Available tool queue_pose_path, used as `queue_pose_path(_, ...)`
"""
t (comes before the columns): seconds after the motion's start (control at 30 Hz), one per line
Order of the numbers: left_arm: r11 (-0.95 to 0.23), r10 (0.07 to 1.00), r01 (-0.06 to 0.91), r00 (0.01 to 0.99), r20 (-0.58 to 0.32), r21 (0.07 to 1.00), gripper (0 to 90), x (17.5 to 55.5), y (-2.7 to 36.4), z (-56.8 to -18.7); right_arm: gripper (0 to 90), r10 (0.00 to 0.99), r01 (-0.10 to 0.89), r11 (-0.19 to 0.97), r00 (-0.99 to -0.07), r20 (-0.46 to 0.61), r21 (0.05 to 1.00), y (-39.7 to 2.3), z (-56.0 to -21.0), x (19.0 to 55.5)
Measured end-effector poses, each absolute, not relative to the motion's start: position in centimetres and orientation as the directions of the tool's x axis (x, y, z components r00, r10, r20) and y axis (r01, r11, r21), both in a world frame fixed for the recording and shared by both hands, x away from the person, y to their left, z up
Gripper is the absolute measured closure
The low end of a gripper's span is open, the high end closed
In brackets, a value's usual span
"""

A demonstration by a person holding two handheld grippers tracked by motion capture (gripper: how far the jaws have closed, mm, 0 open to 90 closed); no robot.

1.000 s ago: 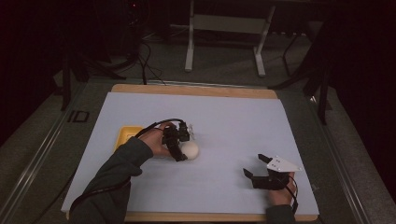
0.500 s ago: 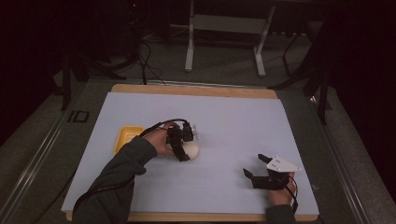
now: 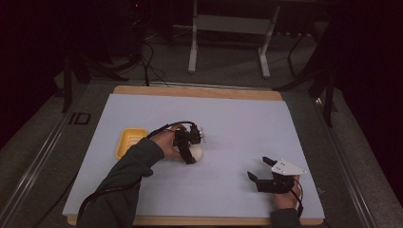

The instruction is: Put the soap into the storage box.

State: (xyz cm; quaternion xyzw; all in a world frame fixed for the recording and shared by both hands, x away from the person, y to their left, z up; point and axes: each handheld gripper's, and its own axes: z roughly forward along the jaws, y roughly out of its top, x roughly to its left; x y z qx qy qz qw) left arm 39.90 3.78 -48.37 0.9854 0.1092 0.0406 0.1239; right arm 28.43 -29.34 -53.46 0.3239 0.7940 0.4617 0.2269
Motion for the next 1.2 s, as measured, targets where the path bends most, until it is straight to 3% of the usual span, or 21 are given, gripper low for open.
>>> queue_pose_path(1.2,-0.969,0.214,0.211,0.977,0.016,0.13,20.0,41.2,1.9,-50.3,14.5,0.723,0.303,0.362,-0.688,-0.06,0.881,-29.4,-53.5,28.4)
